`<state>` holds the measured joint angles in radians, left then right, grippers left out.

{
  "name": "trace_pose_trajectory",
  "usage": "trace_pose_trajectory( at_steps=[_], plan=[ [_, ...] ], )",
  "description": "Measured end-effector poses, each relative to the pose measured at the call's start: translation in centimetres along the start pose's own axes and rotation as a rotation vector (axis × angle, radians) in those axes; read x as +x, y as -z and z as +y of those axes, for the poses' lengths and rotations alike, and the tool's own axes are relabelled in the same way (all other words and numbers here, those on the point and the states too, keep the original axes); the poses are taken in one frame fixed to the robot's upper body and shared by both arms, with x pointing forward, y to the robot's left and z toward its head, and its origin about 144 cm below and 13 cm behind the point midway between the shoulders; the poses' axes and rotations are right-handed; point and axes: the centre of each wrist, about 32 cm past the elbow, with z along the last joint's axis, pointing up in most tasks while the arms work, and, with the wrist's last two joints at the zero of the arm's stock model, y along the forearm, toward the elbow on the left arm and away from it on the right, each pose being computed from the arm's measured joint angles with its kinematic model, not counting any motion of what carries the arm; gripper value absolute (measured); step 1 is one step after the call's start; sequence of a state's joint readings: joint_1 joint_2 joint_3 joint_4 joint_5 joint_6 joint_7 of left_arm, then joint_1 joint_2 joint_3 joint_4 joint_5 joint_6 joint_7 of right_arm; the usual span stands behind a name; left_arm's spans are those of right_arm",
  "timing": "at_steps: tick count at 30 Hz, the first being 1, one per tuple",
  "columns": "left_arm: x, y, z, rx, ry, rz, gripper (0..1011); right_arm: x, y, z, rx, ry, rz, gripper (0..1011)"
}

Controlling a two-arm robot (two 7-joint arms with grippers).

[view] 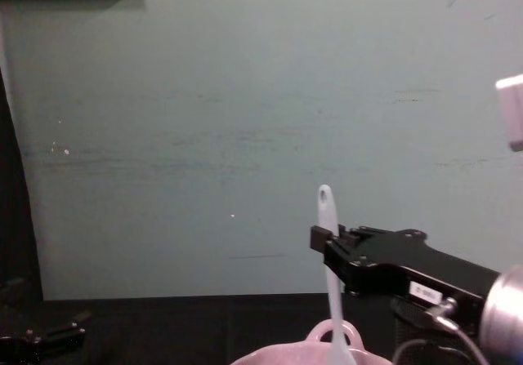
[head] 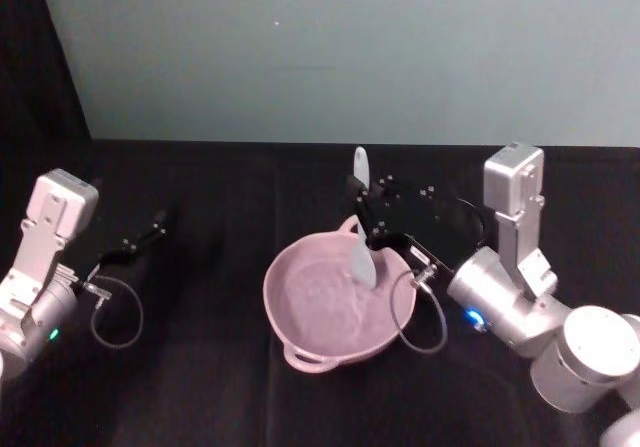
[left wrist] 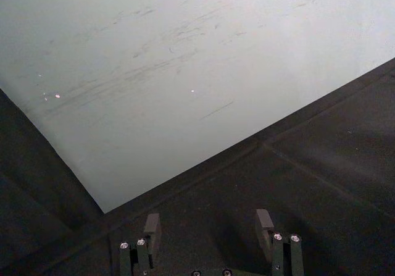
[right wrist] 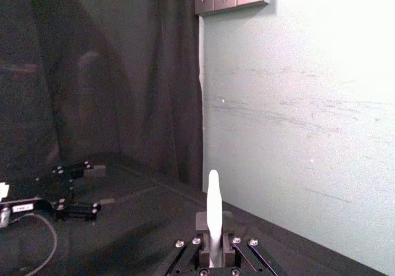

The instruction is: Use the one hand to pick up the spoon and stir the clear water in the bowl.

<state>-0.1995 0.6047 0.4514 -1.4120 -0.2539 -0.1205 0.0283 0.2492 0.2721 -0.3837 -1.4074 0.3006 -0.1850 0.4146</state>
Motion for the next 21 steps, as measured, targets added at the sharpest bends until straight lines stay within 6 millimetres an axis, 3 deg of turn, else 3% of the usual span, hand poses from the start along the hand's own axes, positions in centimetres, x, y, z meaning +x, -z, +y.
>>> trace_pose_trajectory(
  at_steps=[10,16,21],
  plan=[
    [0.0,0.0,0.0,0.0,0.0,0.0,1005,-1.4,-0.6,-1.4,-0.003,-0.042,0.033,117],
    [0.0,0.0,0.0,0.0,0.0,0.0,1005,-2.8,-0.4,-0.1,0.02,-0.114,0.082,117],
    [0.0,0.0,0.0,0.0,0.0,0.0,1005,-3.2,0.1,2.3,0.047,-0.149,0.105,117]
  ],
)
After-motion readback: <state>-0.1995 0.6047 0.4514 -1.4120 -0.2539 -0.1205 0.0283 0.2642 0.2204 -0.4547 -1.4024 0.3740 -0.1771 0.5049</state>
